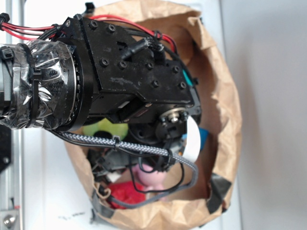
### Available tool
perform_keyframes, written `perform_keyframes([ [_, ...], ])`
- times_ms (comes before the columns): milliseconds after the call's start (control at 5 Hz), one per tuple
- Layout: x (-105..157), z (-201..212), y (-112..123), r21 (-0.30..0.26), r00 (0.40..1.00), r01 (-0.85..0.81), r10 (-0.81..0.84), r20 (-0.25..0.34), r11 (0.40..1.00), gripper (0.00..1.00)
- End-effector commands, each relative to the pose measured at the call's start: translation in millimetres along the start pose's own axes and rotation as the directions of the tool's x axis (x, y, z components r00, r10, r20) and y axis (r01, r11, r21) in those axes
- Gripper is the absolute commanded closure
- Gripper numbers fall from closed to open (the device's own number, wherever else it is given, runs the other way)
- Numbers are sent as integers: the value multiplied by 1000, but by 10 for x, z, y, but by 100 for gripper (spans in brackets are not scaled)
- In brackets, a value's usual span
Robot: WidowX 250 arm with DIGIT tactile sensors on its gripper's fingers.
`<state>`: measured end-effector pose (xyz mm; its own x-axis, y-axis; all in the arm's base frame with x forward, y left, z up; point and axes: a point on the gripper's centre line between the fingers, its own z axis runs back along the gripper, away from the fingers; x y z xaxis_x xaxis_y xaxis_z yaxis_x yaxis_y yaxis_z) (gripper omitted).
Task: Grab the pink bunny.
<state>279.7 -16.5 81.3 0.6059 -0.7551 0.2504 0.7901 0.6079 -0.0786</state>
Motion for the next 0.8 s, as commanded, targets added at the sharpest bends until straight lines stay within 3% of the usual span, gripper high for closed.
perform_keyframes([
  [0, 117, -216, 116, 87, 995, 103, -102, -12, 991, 0],
  [200, 143, -383, 60, -24, 986, 166, -167, -14, 986, 0],
  [400, 53, -315, -355, -100, 981, 195, -191, 44, 976, 0],
  [600, 75, -118, -366, -123, 972, 213, -198, 123, 969, 0],
])
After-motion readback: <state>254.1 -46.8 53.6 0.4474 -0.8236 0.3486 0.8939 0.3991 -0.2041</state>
